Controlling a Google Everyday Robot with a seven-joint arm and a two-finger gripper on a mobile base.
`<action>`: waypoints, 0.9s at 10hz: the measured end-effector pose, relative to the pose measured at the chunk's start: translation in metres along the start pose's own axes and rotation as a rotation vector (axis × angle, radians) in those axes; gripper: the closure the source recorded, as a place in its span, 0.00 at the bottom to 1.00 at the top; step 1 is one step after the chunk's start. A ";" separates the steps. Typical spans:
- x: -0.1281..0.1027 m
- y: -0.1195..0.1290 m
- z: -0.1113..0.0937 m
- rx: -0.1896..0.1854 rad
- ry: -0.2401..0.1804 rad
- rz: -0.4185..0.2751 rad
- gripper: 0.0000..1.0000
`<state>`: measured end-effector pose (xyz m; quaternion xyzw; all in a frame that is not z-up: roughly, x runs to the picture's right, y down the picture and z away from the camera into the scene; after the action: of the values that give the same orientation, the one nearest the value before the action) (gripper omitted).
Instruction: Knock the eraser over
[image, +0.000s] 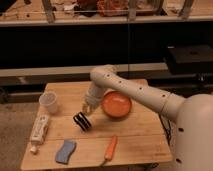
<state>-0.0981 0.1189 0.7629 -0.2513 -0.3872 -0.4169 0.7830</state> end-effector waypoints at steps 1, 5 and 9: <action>0.000 -0.001 0.000 0.000 -0.001 -0.001 0.99; -0.003 -0.004 0.002 -0.001 -0.014 -0.010 0.99; -0.006 -0.007 0.003 0.000 -0.028 -0.016 0.99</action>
<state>-0.1073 0.1203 0.7607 -0.2539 -0.4001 -0.4197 0.7741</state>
